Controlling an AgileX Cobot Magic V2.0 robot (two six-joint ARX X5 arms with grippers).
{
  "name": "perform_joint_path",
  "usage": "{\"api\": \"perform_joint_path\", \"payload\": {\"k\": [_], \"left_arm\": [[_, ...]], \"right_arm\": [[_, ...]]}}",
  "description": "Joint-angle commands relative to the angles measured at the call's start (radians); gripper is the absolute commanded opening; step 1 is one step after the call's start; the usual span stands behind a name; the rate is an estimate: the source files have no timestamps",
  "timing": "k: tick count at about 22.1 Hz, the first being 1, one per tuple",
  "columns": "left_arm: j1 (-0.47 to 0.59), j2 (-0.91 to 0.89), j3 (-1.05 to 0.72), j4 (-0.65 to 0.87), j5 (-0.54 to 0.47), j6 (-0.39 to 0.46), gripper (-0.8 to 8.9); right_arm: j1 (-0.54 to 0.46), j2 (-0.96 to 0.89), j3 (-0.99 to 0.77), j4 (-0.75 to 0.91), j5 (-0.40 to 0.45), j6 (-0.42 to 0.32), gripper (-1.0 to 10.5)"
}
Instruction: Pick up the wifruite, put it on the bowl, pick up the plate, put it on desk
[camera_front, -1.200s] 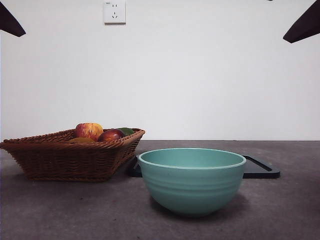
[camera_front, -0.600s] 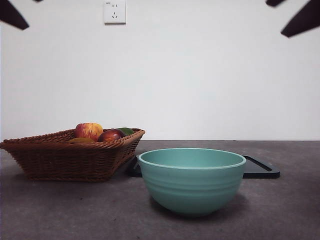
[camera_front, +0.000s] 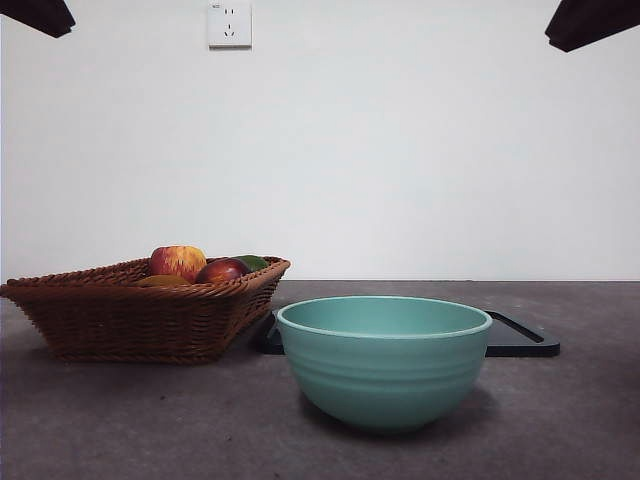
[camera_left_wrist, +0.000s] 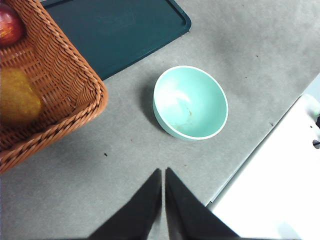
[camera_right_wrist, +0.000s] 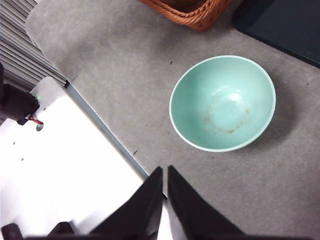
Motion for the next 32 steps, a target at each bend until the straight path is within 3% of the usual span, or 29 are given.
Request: {"api": "perform_joint_path", "payload": {"k": [1, 12, 16, 22, 26, 32], "left_arm": [[-0.005, 0.006, 0.016, 0.005, 0.005, 0.008, 0.08], [0.006, -0.030, 0.016, 0.040, 0.001, 0.018, 0.08], [0.097, -0.141, 0.005, 0.283, -0.033, 0.065, 0.08], [0.312, -0.407, -0.180, 0.702, -0.209, 0.067, 0.08], [0.375, -0.568, -0.357, 0.800, -0.341, 0.061, 0.08], [0.416, -0.727, -0.565, 0.819, -0.378, 0.053, 0.08]], "right_arm": [[0.010, 0.003, 0.008, 0.007, 0.000, 0.000, 0.1], [0.010, 0.003, 0.008, 0.007, 0.000, 0.000, 0.1], [0.010, 0.003, 0.008, 0.007, 0.000, 0.000, 0.1], [0.010, 0.003, 0.008, 0.007, 0.000, 0.000, 0.1], [0.010, 0.003, 0.008, 0.007, 0.000, 0.000, 0.1], [0.010, 0.003, 0.008, 0.007, 0.000, 0.000, 0.1]]}}
